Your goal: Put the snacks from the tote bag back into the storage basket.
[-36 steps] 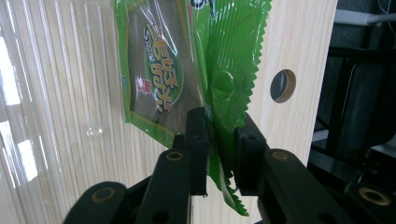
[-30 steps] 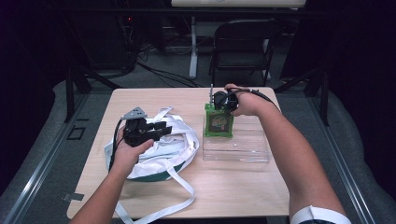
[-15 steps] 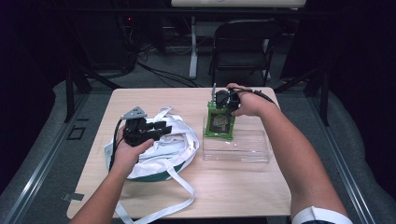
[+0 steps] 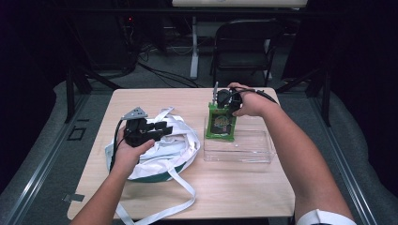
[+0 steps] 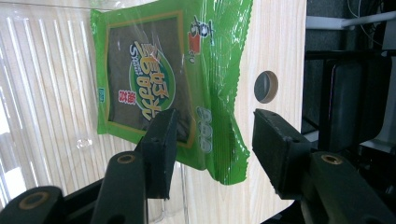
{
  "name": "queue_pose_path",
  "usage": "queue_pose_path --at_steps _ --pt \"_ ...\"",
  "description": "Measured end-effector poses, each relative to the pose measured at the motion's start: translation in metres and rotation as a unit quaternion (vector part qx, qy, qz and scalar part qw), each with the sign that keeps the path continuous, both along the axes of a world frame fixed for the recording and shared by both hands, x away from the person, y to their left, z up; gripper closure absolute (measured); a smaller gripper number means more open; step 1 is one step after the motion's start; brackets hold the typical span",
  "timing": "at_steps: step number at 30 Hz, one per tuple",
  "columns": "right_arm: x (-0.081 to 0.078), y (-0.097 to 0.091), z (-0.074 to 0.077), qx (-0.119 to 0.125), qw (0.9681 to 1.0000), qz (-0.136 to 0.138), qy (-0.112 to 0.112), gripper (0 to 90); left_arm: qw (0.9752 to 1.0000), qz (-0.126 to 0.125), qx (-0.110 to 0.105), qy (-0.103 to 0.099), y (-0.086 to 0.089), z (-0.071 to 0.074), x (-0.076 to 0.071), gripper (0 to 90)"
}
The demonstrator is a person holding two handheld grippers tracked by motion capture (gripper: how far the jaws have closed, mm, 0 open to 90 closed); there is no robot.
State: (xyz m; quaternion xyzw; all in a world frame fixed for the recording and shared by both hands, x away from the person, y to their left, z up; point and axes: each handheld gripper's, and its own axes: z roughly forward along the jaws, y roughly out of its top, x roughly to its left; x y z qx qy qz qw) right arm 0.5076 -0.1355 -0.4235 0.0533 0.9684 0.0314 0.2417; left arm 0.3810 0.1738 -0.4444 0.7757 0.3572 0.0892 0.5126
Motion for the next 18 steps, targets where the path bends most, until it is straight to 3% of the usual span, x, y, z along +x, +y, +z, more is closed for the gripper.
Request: queue_pose_path --at_steps 18 --pt "-0.011 -0.014 0.017 0.013 0.9999 -0.002 -0.009 48.9 1.0000 0.003 0.000 0.001 -0.002 0.000 0.000 60.6"
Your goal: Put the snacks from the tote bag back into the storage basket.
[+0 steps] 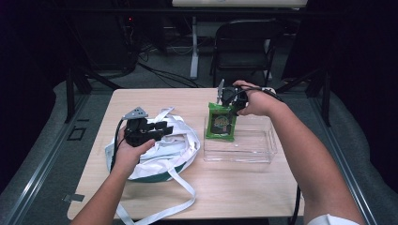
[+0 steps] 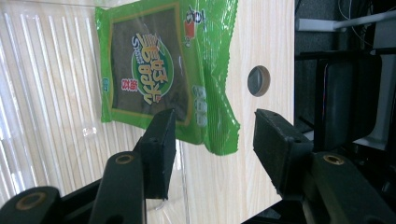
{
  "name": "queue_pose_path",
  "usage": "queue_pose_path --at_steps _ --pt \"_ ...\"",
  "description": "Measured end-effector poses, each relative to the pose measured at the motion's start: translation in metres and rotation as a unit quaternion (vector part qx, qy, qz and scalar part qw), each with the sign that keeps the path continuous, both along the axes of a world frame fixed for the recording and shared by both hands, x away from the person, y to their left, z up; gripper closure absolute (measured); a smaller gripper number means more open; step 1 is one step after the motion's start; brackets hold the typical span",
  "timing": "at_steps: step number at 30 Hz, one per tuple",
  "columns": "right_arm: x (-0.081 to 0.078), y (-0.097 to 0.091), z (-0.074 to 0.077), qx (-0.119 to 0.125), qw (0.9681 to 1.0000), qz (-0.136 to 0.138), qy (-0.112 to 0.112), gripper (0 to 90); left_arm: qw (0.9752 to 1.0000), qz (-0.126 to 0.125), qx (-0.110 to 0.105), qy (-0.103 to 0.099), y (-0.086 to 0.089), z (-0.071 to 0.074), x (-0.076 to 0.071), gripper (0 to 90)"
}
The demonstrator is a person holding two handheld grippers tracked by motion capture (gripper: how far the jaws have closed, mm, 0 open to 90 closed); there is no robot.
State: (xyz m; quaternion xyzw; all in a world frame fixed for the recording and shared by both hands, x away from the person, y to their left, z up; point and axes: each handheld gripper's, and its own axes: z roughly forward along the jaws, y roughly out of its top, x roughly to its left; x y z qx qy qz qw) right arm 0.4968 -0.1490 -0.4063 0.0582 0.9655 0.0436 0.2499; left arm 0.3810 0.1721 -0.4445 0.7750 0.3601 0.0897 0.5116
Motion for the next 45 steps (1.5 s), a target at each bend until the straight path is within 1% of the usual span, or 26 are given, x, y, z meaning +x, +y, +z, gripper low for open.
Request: queue_pose_path --at_steps 2,3,6,7,9,10,11,13,14,15,17,18,19,23,26,31,33,34,35,36,37,39,41,42,44,45 --pt "-0.001 -0.001 0.002 -0.003 1.0000 0.000 0.001 49.0 1.0000 0.001 0.001 0.000 0.000 0.000 0.000 60.5" --pt "-0.002 -0.002 0.002 0.002 1.0000 -0.001 0.000 49.0 1.0000 0.001 0.002 -0.001 0.001 0.000 0.000 60.5" --pt "-0.006 -0.005 0.005 0.002 1.0000 -0.002 0.000 48.8 1.0000 0.002 0.002 0.000 0.002 0.001 -0.001 60.3" --pt "-0.007 -0.006 0.007 0.002 1.0000 -0.002 -0.001 48.7 1.0000 0.003 0.001 -0.002 0.003 0.002 -0.001 60.2" --pt "-0.009 -0.009 0.012 0.007 1.0000 -0.003 -0.003 48.7 1.0000 0.005 0.002 -0.002 0.005 0.003 -0.002 60.0" --pt "-0.011 -0.011 0.014 0.015 0.9999 -0.004 -0.006 48.6 1.0000 0.005 0.001 -0.002 0.005 0.003 -0.003 60.0" --pt "-0.013 -0.013 0.017 0.015 0.9999 -0.005 -0.006 48.4 1.0000 0.007 0.000 -0.003 0.006 0.004 -0.003 60.0" --pt "-0.018 -0.016 0.022 0.023 0.9997 -0.006 -0.006 48.3 1.0000 0.008 0.002 -0.004 0.008 0.004 -0.004 60.0" --pt "-0.019 -0.018 0.023 0.028 0.9996 -0.007 -0.007 48.3 0.9999 0.010 0.000 -0.005 0.009 0.004 -0.004 60.0" --pt "-0.022 -0.019 0.026 0.029 0.9995 -0.009 -0.006 48.3 0.9999 0.010 0.000 -0.005 0.009 0.005 -0.004 59.9" --pt "-0.027 -0.023 0.030 0.029 0.9995 -0.010 -0.008 48.3 0.9999 0.012 -0.001 -0.005 0.010 0.005 -0.004 59.9" --pt "-0.029 -0.024 0.031 0.035 0.9993 -0.010 -0.008 48.3 0.9999 0.012 0.000 -0.006 0.011 0.005 -0.005 60.0" --pt "-0.033 -0.025 0.033 0.032 0.9994 -0.009 -0.010 48.3 0.9999 0.013 0.001 -0.005 0.012 0.005 -0.005 60.0" --pt "-0.049 -0.032 0.038 0.064 0.9979 -0.012 -0.009 48.3 0.9998 0.017 0.002 -0.005 0.016 0.005 -0.007 59.8" --pt "-0.061 -0.036 0.039 0.070 0.9975 -0.009 -0.005 48.4 0.9998 0.021 0.003 -0.005 0.020 0.005 -0.009 59.8" --pt "-0.079 -0.047 0.041 0.113 0.9933 -0.024 -0.007 49.6 0.9995 0.030 0.004 -0.003 0.027 0.004 -0.012 59.8" --pt "-0.087 -0.052 0.041 0.122 0.9919 -0.032 -0.011 49.9 0.9994 0.036 0.000 -0.002 0.029 0.003 -0.014 59.8" --pt "-0.090 -0.055 0.039 0.135 0.9901 -0.037 -0.012 50.2 0.9993 0.037 0.001 -0.002 0.030 0.003 -0.014 59.8" --pt "-0.093 -0.056 0.039 0.136 0.9899 -0.039 -0.014 50.3 0.9993 0.039 0.000 -0.002 0.032 0.002 -0.015 59.8" --pt "-0.096 -0.059 0.037 0.143 0.9887 -0.042 -0.013 50.4 0.9992 0.040 0.002 -0.002 0.033 0.002 -0.015 59.8" --pt "-0.100 -0.061 0.033 0.156 0.9865 -0.047 -0.012 50.7 0.9991 0.041 0.001 -0.001 0.034 0.001 -0.016 59.8" --pt "-0.104 -0.065 0.028 0.164 0.9849 -0.053 -0.010 50.7 0.9990 0.044 0.000 0.000 0.036 0.000 -0.017 59.8" --pt "-0.108 -0.069 0.022 0.175 0.9826 -0.062 -0.009 50.7 0.9989 0.046 0.002 0.001 0.038 -0.002 -0.018 59.8" --pt "-0.111 -0.071 0.020 0.177 0.9821 -0.063 -0.009 50.7 0.9989 0.047 0.003 -0.001 0.039 -0.002 -0.019 59.8" --pt "-0.115 -0.075 0.016 0.187 0.9800 -0.069 -0.006 50.7 0.9988 0.050 0.001 0.001 0.040 -0.004 -0.020 59.8" --pt "-0.117 -0.077 0.013 0.197 0.9777 -0.073 -0.005 50.7 0.9988 0.050 0.003 -0.001 0.041 -0.005 -0.021 59.8"
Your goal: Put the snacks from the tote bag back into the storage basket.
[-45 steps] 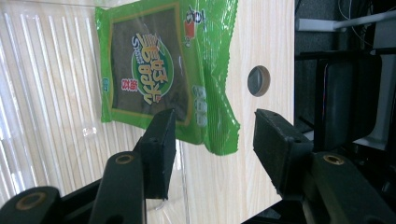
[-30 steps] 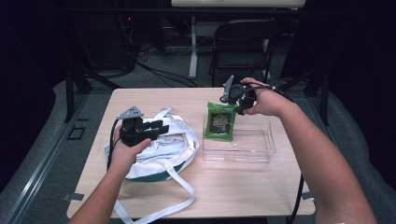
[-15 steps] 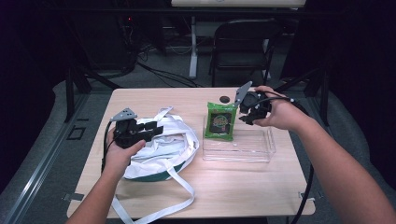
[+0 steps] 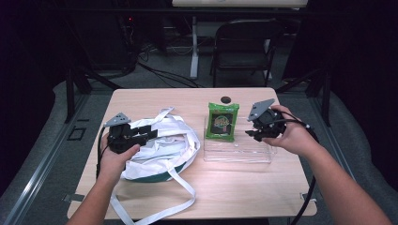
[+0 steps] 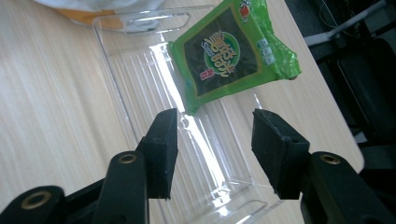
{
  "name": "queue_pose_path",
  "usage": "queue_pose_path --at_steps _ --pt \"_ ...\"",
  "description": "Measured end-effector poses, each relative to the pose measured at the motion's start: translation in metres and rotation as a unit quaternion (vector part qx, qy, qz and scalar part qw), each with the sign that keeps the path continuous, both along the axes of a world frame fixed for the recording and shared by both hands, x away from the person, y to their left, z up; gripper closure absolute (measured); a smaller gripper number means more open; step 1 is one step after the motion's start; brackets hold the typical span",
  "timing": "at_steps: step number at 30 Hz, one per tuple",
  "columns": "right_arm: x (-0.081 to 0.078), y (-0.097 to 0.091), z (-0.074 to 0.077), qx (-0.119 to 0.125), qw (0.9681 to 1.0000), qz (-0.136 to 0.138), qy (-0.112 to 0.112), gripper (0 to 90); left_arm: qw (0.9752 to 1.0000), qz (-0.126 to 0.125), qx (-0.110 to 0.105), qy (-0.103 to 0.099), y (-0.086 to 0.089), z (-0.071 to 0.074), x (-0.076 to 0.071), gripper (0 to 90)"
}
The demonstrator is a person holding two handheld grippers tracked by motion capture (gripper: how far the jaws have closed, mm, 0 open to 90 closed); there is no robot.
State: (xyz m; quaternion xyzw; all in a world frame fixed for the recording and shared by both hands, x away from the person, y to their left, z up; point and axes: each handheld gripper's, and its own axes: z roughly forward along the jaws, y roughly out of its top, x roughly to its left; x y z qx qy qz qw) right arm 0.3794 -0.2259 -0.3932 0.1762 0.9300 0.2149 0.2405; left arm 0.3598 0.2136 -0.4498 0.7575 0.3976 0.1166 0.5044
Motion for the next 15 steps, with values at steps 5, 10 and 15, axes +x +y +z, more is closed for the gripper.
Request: queue_pose_path --at_steps 5,10,15 --pt "-0.015 -0.010 -0.016 0.051 0.9985 -0.021 0.003 50.7 1.0000 0.007 -0.001 0.002 0.004 -0.006 -0.005 59.6" --pt "-0.033 -0.020 -0.036 0.102 0.9935 -0.049 0.000 50.7 0.9998 0.017 0.010 -0.001 0.008 -0.016 -0.013 59.2" --pt "-0.054 -0.030 -0.057 0.129 0.9885 -0.080 -0.004 50.9 0.9996 0.025 0.015 -0.005 0.012 -0.026 -0.022 58.9"
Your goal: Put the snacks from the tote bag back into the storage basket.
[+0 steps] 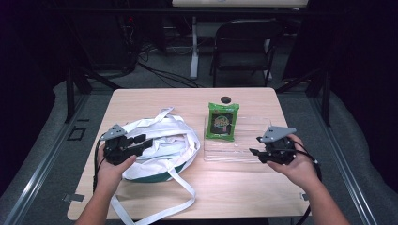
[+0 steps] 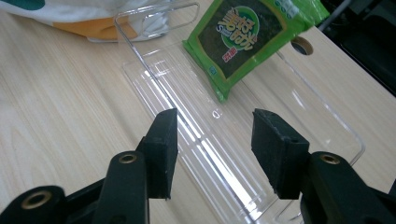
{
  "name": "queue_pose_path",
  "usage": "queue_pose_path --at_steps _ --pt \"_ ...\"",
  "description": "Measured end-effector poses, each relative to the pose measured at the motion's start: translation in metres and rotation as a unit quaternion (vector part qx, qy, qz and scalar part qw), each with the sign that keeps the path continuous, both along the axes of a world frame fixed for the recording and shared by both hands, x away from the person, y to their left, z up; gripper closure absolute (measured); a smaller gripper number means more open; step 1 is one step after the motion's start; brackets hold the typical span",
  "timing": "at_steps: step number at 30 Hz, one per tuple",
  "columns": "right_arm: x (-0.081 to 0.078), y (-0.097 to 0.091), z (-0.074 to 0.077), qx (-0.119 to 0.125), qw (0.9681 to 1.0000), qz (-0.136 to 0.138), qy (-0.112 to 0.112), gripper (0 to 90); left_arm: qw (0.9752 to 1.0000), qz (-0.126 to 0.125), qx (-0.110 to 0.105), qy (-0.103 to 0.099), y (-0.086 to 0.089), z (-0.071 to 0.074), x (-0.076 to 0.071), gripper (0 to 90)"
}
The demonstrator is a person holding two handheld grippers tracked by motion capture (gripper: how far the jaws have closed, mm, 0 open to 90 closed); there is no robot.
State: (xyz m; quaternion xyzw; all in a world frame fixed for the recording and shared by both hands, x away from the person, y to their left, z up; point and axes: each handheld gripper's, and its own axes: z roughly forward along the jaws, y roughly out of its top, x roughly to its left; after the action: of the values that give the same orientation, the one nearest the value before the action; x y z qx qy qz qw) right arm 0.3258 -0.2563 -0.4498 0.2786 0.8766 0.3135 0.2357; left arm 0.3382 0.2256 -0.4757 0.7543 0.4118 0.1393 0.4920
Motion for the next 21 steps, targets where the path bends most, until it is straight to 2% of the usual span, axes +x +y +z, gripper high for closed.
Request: queue_pose_path --at_steps 2,5,11,13,16,21 --pt "-0.007 -0.003 -0.008 0.010 0.9999 -0.012 0.000 50.9 1.0000 0.006 -0.003 -0.001 0.001 -0.004 -0.004 58.7" --pt "-0.015 -0.005 -0.020 0.042 0.9989 -0.019 0.006 51.7 0.9999 0.010 0.001 -0.005 0.003 -0.009 -0.008 58.6" --pt "-0.027 -0.005 -0.045 0.070 0.9965 -0.045 -0.013 51.8 0.9998 0.016 0.005 -0.008 0.005 -0.018 -0.017 57.5" --pt "-0.029 -0.008 -0.053 0.094 0.9938 -0.058 -0.017 51.7 0.9997 0.020 0.010 -0.012 0.005 -0.021 -0.019 57.1" --pt "-0.033 -0.012 -0.062 0.115 0.9903 -0.074 -0.026 51.4 0.9997 0.019 0.005 -0.014 0.006 -0.024 -0.021 56.5" --pt "-0.040 -0.018 -0.078 0.161 0.9836 -0.081 -0.014 51.2 0.9994 0.026 0.018 -0.016 0.008 -0.032 -0.026 55.7"
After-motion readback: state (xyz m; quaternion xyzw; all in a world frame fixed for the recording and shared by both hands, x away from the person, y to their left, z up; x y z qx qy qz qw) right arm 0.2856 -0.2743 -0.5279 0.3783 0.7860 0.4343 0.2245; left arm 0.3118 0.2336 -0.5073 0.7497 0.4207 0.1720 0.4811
